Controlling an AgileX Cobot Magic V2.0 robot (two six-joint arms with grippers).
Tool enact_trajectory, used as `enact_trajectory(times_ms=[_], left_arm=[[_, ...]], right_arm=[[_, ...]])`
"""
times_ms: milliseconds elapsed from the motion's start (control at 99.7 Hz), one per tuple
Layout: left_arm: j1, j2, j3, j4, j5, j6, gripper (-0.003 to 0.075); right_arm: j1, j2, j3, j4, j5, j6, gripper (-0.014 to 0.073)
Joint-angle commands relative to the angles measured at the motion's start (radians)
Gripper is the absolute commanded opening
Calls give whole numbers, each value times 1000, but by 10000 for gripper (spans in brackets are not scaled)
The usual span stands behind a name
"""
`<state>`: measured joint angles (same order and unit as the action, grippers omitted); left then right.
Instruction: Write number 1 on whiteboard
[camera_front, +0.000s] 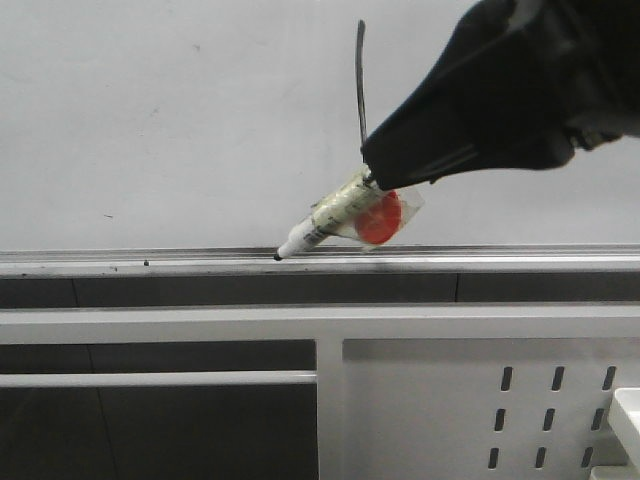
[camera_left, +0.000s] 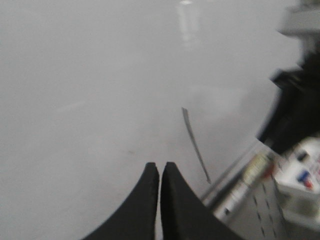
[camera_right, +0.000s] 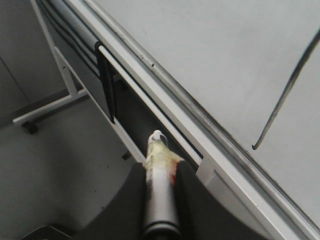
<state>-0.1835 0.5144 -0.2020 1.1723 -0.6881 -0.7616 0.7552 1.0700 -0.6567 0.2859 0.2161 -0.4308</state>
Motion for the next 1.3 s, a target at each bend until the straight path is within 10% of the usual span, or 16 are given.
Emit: enact_trajectory(times_ms=[0,291,1294], left_arm=[[4,67,-44,216,-88,-60,14],[4,283,-73,235,-223,-87,430],[4,562,-174,203,-291,42,421]], right_arm=[[1,4,-98,-38,73,-1,-71],[42,68,-244,-48,231,-3,-71],[165,122,-415,-40,264,-3,-71]])
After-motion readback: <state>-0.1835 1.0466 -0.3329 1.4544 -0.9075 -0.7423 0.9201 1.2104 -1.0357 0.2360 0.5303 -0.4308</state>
